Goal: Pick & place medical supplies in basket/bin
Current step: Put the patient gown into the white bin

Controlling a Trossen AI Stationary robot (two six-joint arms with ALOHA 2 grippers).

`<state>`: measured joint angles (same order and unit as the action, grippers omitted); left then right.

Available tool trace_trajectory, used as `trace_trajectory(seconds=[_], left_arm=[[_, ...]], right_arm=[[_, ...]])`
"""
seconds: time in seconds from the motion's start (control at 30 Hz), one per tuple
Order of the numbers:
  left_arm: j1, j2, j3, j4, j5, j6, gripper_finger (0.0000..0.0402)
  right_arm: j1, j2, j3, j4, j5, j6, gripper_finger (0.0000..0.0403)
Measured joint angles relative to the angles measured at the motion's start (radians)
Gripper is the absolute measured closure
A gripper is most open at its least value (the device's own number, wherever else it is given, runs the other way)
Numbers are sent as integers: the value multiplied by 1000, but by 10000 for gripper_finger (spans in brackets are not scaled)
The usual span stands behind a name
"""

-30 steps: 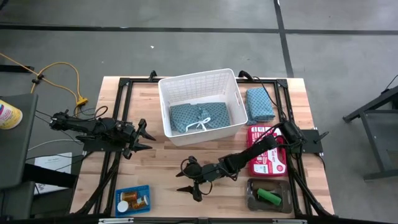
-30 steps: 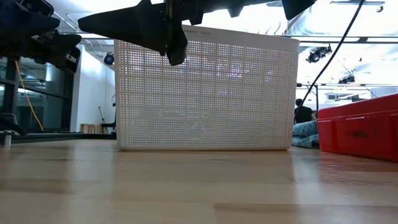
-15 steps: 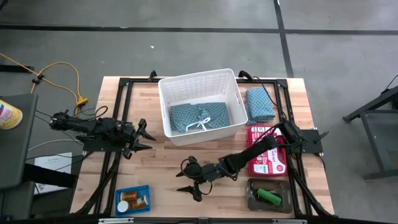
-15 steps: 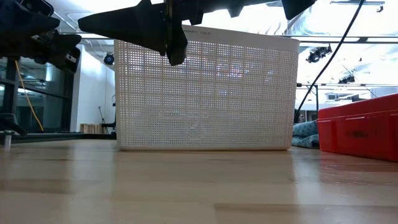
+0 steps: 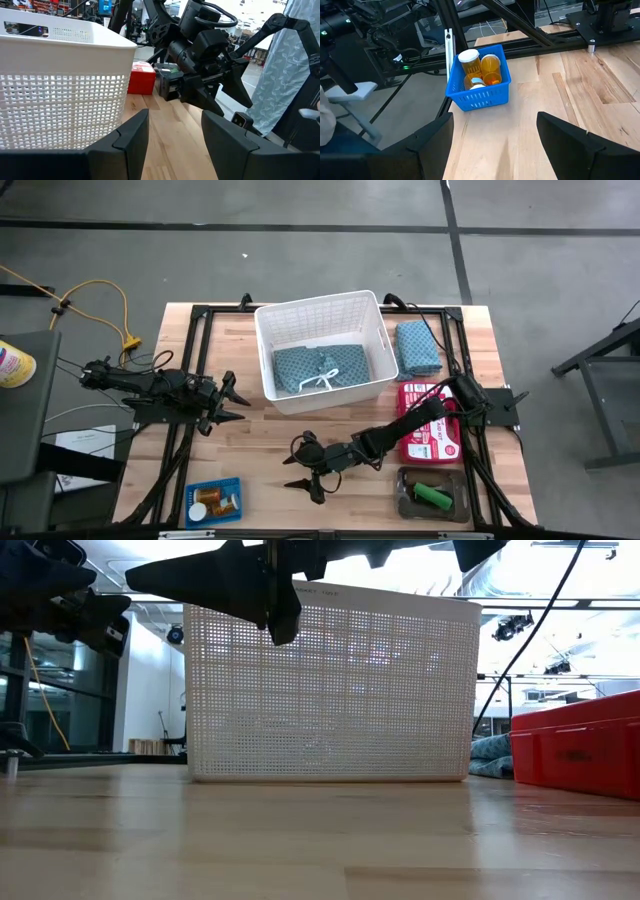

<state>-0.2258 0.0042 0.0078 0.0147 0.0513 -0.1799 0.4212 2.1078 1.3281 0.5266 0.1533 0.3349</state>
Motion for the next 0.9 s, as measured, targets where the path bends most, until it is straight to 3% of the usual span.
trace_trajectory(seconds=[0.17,0.37,0.5,0.67,0.9], left_arm=[[0,0,0,0,0,0,226],[0,0,0,0,0,0,226],[0,0,0,0,0,0,226],[0,0,0,0,1,0,226],[0,0,0,0,1,0,226]], right_arm=[[-22,0,0,26,-83,-48,129],[-81,-1,0,192,-250,-166,129],[-110,-61,0,186,-304,-265,129],[-111,-180,0,62,-213,-395,129],[-51,-334,1,-146,51,-472,129]])
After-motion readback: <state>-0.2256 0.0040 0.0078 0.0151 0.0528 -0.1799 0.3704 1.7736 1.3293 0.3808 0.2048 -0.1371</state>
